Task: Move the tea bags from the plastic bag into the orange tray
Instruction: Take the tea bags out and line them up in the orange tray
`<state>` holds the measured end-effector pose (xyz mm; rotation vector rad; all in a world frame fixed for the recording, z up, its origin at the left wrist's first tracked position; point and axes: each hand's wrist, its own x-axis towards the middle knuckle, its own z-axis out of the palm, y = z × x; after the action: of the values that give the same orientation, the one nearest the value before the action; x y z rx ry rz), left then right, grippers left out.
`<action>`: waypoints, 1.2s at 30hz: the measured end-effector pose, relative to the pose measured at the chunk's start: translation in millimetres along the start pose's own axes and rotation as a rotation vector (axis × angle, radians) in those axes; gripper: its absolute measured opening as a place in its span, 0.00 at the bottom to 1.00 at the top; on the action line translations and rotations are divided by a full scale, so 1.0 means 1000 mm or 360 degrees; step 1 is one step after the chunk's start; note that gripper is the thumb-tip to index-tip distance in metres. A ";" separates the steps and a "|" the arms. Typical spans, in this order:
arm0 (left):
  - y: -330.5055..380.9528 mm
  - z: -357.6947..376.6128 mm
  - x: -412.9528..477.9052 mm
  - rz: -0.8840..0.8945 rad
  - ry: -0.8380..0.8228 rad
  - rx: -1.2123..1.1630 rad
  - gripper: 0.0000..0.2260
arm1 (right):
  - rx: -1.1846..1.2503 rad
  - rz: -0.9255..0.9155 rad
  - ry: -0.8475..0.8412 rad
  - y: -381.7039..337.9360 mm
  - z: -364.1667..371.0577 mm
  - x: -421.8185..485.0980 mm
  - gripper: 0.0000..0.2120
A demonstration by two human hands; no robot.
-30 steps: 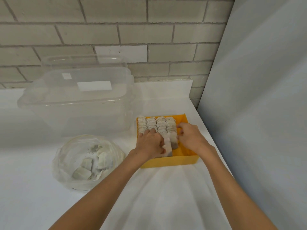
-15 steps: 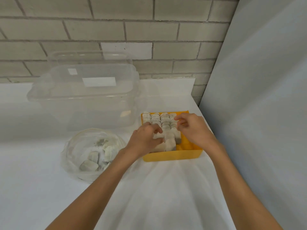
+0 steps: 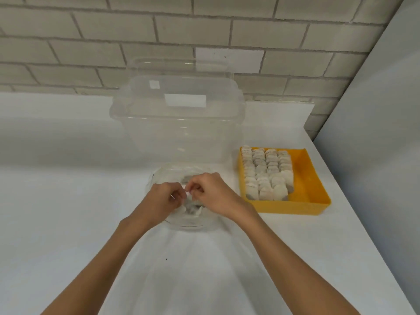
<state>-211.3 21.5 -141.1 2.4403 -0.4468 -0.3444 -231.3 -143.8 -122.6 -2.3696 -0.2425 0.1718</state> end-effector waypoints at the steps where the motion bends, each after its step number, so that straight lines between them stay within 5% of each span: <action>1: -0.009 0.002 0.001 -0.0005 -0.0017 0.0055 0.12 | -0.0080 0.0052 -0.0038 0.003 0.009 0.005 0.12; 9: -0.038 0.007 0.005 -0.0166 -0.0230 0.0289 0.25 | -0.0228 0.0329 -0.0067 0.019 0.039 0.018 0.18; 14: -0.047 0.009 0.005 -0.0093 -0.0176 0.0197 0.11 | -0.0195 0.0343 0.0053 0.020 0.047 0.016 0.16; 17: -0.052 0.009 0.001 -0.0047 -0.0057 -0.0066 0.06 | 0.0048 0.0395 0.0191 0.014 0.050 0.010 0.17; 24: -0.053 -0.009 -0.014 -0.0047 -0.0069 -0.1584 0.08 | 0.1015 0.0464 0.0363 -0.015 0.048 -0.001 0.10; 30: -0.046 -0.020 -0.013 0.0086 -0.0353 -0.1468 0.08 | 0.1697 0.0686 0.0019 -0.023 0.042 0.002 0.13; 36: -0.038 -0.025 -0.006 -0.0035 -0.0089 -0.1577 0.09 | 0.1819 0.0705 0.0310 -0.021 0.037 0.009 0.08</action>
<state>-199.1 65.5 -145.2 1.4720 -0.1896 -0.4959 -232.6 -102.4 -134.9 -1.2481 0.3967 0.2091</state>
